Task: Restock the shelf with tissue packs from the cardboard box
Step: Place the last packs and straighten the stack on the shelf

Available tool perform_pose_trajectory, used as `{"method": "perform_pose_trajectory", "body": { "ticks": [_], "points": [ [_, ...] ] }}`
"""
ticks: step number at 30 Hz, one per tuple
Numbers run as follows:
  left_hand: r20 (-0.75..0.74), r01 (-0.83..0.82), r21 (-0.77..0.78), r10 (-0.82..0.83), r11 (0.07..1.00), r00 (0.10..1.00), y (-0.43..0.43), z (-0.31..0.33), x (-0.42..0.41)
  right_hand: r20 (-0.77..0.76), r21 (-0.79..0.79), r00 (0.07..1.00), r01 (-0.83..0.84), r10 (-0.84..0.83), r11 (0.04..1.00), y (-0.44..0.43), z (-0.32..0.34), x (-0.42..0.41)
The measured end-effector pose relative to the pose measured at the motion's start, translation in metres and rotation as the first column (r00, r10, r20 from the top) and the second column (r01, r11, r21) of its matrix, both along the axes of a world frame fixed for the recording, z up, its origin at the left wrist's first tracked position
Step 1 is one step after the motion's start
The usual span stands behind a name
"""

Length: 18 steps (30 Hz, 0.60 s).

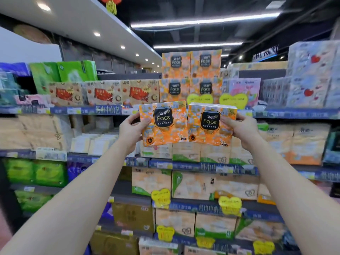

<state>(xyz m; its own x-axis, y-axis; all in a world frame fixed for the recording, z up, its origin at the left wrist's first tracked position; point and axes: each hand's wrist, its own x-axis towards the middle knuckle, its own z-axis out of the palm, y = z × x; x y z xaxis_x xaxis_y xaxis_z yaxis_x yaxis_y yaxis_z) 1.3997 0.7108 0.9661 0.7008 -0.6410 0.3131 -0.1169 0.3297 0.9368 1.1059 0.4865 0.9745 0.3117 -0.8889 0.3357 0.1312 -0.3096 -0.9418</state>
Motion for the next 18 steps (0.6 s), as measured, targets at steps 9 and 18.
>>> {"method": "perform_pose_trajectory", "body": {
  "ticks": [9,18],
  "points": [
    [0.018,0.003,-0.13,-0.001,0.992,1.0,-0.035,0.067,0.041,0.023,-0.145,1.0,0.001,0.002,0.989,-0.022,0.09,0.034],
    [0.065,0.052,-0.16,-0.042,0.986,0.997,-0.082,0.127,0.122,0.0,-0.261,0.998,0.06,-0.062,0.964,-0.049,0.159,0.105]
  ]
}}
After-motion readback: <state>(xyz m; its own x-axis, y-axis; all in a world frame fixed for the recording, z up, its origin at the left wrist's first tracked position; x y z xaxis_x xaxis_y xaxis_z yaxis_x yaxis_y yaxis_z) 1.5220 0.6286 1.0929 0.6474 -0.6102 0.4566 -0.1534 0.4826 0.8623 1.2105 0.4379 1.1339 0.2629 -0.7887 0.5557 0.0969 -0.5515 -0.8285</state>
